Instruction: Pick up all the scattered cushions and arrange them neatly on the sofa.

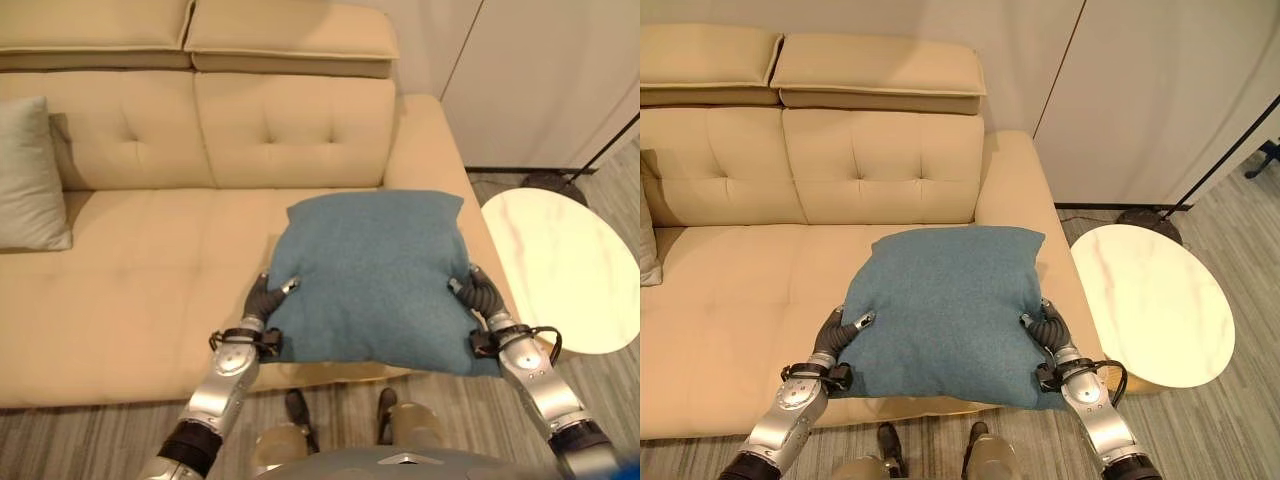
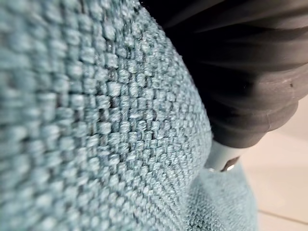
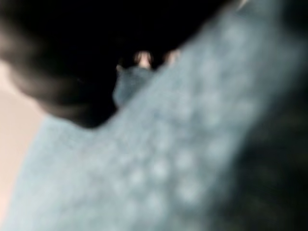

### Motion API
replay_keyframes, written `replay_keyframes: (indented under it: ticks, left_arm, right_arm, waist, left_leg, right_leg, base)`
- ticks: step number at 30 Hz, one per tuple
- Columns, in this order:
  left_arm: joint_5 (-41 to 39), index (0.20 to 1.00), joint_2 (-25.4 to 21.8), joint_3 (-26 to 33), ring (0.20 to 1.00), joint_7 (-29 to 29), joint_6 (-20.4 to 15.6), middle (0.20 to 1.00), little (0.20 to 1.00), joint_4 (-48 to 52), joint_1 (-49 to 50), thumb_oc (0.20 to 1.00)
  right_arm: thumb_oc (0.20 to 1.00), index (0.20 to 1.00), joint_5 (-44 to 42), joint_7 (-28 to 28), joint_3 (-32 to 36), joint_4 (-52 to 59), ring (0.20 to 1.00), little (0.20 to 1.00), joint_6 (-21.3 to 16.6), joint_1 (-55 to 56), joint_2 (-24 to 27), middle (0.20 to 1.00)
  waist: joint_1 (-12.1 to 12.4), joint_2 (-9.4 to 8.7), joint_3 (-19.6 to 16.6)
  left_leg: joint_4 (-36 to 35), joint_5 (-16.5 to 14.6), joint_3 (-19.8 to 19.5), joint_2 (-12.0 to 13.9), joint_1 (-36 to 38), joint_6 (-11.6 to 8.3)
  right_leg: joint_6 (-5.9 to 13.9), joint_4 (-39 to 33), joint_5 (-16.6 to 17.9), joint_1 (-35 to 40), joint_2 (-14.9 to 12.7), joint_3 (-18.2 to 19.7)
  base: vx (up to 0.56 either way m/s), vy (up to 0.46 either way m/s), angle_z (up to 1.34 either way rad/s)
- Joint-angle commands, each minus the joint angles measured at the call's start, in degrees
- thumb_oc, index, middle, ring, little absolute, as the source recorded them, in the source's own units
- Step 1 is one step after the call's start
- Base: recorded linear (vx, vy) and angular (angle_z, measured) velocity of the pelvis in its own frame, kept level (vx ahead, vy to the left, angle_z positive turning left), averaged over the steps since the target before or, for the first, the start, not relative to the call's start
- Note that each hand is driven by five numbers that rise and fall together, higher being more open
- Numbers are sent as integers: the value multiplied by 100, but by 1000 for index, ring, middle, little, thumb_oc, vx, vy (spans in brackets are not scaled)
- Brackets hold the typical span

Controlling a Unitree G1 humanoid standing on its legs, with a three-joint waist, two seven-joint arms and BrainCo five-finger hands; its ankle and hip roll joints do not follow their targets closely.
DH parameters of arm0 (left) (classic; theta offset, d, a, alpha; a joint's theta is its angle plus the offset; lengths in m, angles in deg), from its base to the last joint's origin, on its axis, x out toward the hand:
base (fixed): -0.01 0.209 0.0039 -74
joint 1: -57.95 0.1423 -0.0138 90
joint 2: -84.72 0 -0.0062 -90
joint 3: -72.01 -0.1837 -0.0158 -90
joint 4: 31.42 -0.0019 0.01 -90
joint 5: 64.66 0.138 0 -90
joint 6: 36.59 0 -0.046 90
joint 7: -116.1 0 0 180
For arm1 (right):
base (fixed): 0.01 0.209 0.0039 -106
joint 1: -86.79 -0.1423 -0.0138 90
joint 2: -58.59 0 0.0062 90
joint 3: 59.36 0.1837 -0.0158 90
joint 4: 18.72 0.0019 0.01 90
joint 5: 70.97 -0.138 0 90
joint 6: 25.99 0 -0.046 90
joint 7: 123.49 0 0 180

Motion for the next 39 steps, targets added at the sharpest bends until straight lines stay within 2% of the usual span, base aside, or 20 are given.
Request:
replay_keyframes:
  ticks: [1,6,15,24,26,28,36,39]
  left_arm:
    - [27,200,38,102,200,47,-678,200,200,587,-463,200]
    - [110,200,47,218,200,67,-689,200,200,640,-357,200]
    - [397,200,-190,373,200,-132,-760,200,200,711,-713,200]
    - [692,200,-527,171,200,-772,-1108,200,200,526,-2235,200]
    - [722,200,-677,113,200,-1039,-1212,200,200,393,-2820,200]
    - [675,200,-729,40,200,-1130,-1248,200,200,270,-3088,200]
    - [650,200,-934,-432,200,-1345,-1220,200,200,-453,-4278,200]
    - [674,200,-1029,-824,200,-1531,-1210,200,200,-1074,-5308,200]
  right_arm:
    - [200,200,41,44,50,320,200,200,-553,-509,-123,200]
    - [200,200,27,-25,55,339,200,200,-543,-443,-48,200]
    - [200,200,9,39,36,426,200,200,-622,-626,31,200]
    - [200,200,-40,574,-408,119,200,200,-800,-2240,-85,200]
    - [200,200,-45,846,-570,-269,200,200,-831,-2971,-157,200]
    - [200,200,-35,962,-658,-482,200,200,-835,-3324,-188,200]
    - [200,200,7,1277,-969,-1298,200,200,-785,-4570,-216,200]
    - [200,200,-5,1517,-1113,-1839,200,200,-802,-5442,-222,200]
  waist:
    - [-4,-72,-116]
    - [35,-126,-255]
    - [70,-16,-100]
    - [190,277,313]
    - [282,454,457]
    - [313,525,489]
    - [324,701,626]
    - [278,724,743]
  left_leg:
    - [555,-874,-669,-104,216,-306]
    - [548,-933,-771,-123,285,-338]
    - [534,-843,-927,-6,39,-463]
    - [745,-653,-1013,9,-887,-549]
    - [959,-611,-1041,20,-1374,-591]
    - [1060,-588,-1056,17,-1577,-607]
    - [1279,-537,-1096,33,-2095,-645]
    - [1356,-471,-1083,71,-2368,-685]
  right_leg:
    - [111,-723,804,-84,170,370]
    - [35,-948,867,167,195,365]
    - [-85,-960,719,106,289,169]
    - [-163,-771,746,-651,155,88]
    - [-195,-592,734,-1049,50,57]
    - [-209,-513,735,-1214,13,41]
    - [-243,-154,682,-1771,-45,142]
    - [-245,-26,676,-2053,-7,180]
  base:
    - [129,-58,40]
    - [123,-104,47]
    - [12,-91,17]
    - [-127,-36,14]
    - [-128,-34,24]
    - [-69,-32,21]
    - [-40,-27,13]
    - [-56,-50,4]
